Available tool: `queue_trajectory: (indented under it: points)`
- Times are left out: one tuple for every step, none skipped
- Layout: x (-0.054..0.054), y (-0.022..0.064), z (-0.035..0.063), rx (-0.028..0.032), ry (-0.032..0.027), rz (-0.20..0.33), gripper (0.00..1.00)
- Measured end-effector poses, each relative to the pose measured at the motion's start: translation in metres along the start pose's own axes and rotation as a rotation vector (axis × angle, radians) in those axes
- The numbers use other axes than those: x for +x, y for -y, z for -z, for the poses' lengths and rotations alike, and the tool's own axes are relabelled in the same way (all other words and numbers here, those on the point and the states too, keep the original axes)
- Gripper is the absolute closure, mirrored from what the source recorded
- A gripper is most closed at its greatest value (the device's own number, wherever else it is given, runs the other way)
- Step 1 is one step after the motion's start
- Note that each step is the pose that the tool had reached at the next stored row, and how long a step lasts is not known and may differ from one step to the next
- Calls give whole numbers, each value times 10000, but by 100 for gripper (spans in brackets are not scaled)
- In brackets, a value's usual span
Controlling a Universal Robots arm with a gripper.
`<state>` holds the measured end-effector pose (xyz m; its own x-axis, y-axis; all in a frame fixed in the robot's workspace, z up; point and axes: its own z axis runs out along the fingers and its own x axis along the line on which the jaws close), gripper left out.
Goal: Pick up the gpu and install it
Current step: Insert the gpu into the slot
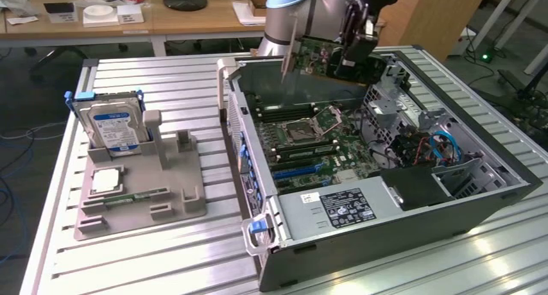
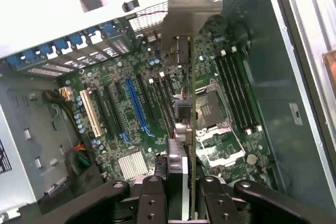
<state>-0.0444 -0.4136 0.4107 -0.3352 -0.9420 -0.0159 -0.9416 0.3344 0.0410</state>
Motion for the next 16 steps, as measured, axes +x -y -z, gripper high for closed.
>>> queue_trajectory:
  points:
    - [0,0,0,-3,-7,155,72]
    - [0,0,0,-5,-13,311,72]
    - [0,0,0,-8,-19,464,72]
    - [0,0,0,-10,-25,615,72]
    - [0,0,0,-12,-32,764,72]
    - [0,0,0,-15,-38,923,72]
    - [0,0,0,-18,-45,1094,72]
    - [0,0,0,-20,-52,1270,72]
    - [0,0,0,-23,-59,1444,72]
    - [0,0,0,-26,-67,1632,72]
    - [0,0,0,-28,-74,1803,72]
    - [0,0,0,-32,-81,1969,72]
    - [0,0,0,-33,-87,2118,72]
    - [0,0,0,-36,-94,2262,72]
    - [0,0,0,-38,-99,2404,72]
    - [0,0,0,-41,-105,2546,72]
